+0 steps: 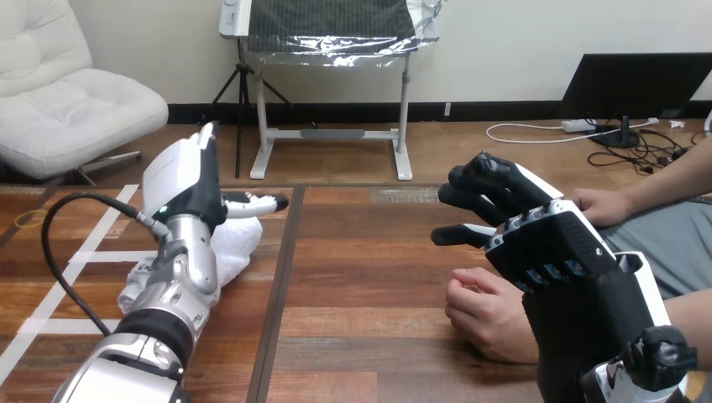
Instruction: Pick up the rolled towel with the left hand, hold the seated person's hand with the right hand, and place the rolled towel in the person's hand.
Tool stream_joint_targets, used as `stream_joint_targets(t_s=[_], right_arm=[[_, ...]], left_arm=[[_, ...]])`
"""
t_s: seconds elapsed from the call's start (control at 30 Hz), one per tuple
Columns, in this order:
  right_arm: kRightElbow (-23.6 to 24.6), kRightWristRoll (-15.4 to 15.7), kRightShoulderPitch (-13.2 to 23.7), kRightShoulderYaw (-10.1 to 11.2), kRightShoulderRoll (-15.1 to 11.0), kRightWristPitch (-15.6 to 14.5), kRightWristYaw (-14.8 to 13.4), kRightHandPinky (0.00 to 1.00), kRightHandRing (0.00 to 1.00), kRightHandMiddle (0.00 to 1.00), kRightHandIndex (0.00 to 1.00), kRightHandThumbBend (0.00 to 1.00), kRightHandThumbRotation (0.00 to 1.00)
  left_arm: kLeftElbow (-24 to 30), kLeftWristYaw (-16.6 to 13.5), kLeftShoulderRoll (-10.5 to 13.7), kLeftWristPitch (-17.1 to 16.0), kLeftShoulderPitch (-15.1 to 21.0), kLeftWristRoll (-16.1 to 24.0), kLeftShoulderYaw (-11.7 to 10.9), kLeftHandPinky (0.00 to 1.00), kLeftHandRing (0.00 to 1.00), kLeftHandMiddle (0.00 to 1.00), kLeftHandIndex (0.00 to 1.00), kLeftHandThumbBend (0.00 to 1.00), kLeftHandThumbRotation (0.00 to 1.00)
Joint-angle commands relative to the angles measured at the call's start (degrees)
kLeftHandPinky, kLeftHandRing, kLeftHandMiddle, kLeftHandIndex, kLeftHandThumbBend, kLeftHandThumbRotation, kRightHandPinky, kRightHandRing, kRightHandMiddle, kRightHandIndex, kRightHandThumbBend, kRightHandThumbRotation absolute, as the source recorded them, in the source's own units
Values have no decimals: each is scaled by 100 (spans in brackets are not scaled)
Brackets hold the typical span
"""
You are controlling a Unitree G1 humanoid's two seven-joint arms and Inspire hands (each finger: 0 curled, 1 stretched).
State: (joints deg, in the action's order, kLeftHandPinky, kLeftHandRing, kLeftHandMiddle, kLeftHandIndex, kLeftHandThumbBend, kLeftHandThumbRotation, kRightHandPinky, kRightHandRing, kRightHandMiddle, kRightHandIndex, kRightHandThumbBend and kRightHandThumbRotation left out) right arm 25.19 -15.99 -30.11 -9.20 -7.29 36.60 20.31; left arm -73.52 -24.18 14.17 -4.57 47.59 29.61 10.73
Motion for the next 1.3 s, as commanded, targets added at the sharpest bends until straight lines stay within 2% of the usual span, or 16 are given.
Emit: stream_joint_targets(t_s=[0.0,0.27,0.57,1.27], right_arm=[[88,-77,255,49,-7,42,-8,69,82,83,82,88,100],[106,-54,233,67,6,56,-30,69,81,82,81,89,100],[81,-59,249,90,1,103,-9,68,81,82,81,89,100],[189,-207,220,73,-61,29,38,67,81,82,81,93,100]], left_arm=[[-46,-1,143,90,379,-9,76,100,96,96,95,97,31],[-99,61,148,252,341,4,110,100,94,95,94,99,32],[-140,229,153,436,303,24,164,100,96,97,96,100,39],[-176,606,63,919,222,-61,187,100,100,100,99,97,40]])
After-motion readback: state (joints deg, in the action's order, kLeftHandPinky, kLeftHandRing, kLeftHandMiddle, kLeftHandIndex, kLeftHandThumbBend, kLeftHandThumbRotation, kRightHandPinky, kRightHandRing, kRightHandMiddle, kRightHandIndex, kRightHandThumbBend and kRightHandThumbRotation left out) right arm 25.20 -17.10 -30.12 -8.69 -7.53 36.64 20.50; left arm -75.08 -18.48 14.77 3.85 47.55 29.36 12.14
